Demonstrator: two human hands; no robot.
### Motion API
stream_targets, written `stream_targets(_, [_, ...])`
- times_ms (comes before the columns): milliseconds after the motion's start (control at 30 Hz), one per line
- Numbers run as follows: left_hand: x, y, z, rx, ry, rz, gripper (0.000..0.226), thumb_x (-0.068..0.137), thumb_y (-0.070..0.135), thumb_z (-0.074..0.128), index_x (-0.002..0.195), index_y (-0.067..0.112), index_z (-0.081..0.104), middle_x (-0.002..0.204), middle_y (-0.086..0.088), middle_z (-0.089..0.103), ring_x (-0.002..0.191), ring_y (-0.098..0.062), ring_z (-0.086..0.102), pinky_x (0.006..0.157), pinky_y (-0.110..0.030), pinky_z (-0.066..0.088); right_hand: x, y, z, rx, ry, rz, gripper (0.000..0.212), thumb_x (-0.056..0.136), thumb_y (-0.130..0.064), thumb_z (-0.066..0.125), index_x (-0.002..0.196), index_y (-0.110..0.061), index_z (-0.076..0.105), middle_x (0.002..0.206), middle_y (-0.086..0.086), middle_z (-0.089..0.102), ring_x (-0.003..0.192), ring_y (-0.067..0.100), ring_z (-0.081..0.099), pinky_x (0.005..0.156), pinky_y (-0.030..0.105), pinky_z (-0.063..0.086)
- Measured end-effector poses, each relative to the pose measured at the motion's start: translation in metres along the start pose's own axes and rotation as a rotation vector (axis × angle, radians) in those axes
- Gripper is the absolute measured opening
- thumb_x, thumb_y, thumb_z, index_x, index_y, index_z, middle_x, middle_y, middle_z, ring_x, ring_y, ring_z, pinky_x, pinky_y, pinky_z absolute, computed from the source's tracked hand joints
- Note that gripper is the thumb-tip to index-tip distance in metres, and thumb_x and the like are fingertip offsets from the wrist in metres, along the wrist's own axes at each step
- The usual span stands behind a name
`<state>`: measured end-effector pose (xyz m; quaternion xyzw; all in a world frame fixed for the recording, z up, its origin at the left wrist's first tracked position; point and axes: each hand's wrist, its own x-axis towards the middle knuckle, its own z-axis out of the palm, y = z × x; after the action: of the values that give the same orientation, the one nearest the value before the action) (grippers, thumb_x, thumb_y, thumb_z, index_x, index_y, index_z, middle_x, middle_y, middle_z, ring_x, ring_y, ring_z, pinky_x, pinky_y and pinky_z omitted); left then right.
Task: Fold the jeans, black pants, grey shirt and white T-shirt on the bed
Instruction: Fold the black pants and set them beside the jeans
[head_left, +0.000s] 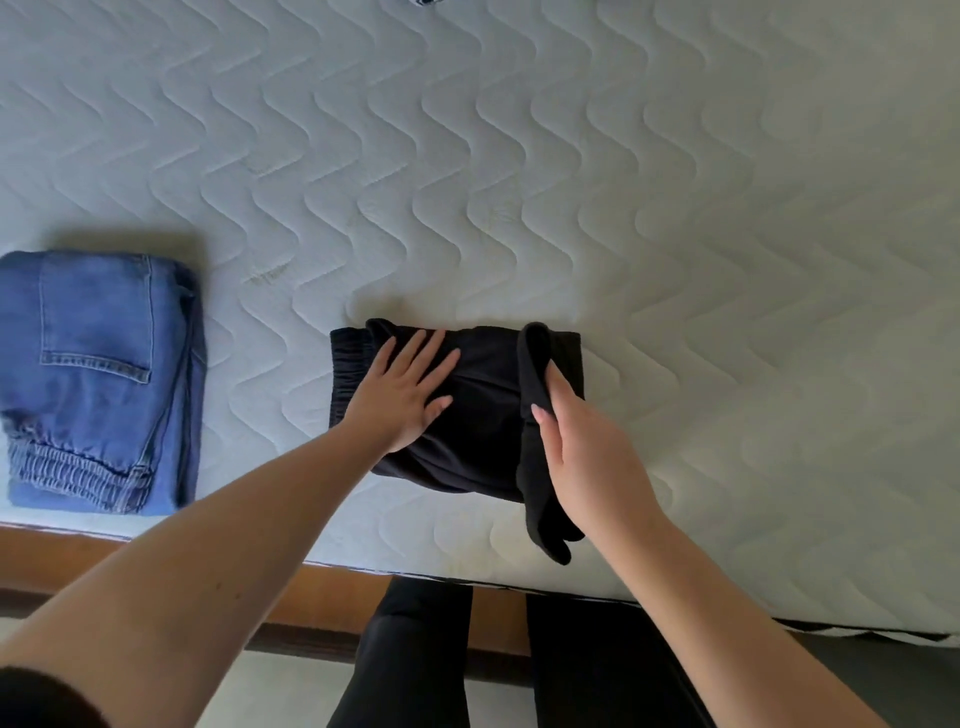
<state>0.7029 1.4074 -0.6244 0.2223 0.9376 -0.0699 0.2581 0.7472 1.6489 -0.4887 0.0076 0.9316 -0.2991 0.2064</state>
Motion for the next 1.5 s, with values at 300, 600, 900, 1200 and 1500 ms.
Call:
stream_targets(300, [-0.011, -0.018, 0.004, -0.007, 0.023, 0.142, 0.061, 0.1, 0.05, 0.01, 0.156, 0.025, 0.004, 0.164, 0.001, -0.001, 0.151, -0.018, -0.006, 0.121, -0.047, -0.008, 0.022, -0.063, 0.043, -0.062, 0.046, -0.028, 0.054, 0.103, -0.038, 0.029, 0.155, -0.034, 0.012, 0.083, -0.005, 0.055, 0.063, 0.012, 0.053, 0.051, 0.02, 0.033])
stream_targets(600, [-0.046, -0.073, -0.007, -0.666, 0.232, 0.084, 0.033, 0.101, 0.022, 0.043, 0.127, 0.018, 0.064, 0.136, 0.004, 0.059, 0.133, -0.015, 0.048, 0.112, -0.037, 0.036, 0.048, -0.108, 0.087, -0.196, -0.019, -0.033, 0.054, 0.105, -0.037, 0.027, 0.156, -0.028, 0.011, 0.084, -0.001, 0.056, 0.059, 0.014, 0.055, 0.05, 0.024, 0.041])
stream_targets(900, [-0.061, -0.124, -0.005, -1.484, 0.119, -0.778, 0.04, 0.101, 0.044, 0.031, 0.126, 0.025, 0.055, 0.113, 0.003, 0.064, 0.104, -0.015, 0.061, 0.099, -0.039, 0.045, 0.078, -0.143, 0.151, -0.313, -0.105, -0.072, 0.056, 0.106, -0.035, 0.031, 0.156, -0.027, 0.008, 0.089, 0.001, 0.054, 0.056, 0.013, 0.047, 0.048, 0.025, 0.033])
stream_targets(1200, [-0.036, -0.11, -0.012, -1.682, -0.127, -0.671, 0.087, 0.062, 0.074, 0.073, 0.13, 0.028, 0.043, 0.113, 0.015, 0.059, 0.099, -0.004, 0.06, 0.07, -0.018, 0.047, 0.105, -0.068, 0.114, -0.055, 0.338, 0.222, 0.047, 0.098, -0.038, 0.05, 0.138, -0.013, 0.049, 0.122, 0.012, 0.06, 0.111, 0.032, 0.056, 0.09, 0.042, 0.043])
stream_targets(1500, [-0.031, -0.108, -0.019, -1.779, -0.161, -0.583, 0.039, 0.071, 0.03, 0.085, 0.105, 0.034, 0.067, 0.097, 0.012, 0.075, 0.097, -0.015, 0.07, 0.074, -0.028, 0.055, 0.125, 0.004, 0.069, 0.59, -0.113, 0.555, 0.036, 0.084, -0.025, 0.075, 0.117, -0.011, 0.066, 0.111, 0.007, 0.07, 0.1, 0.024, 0.067, 0.079, 0.029, 0.051])
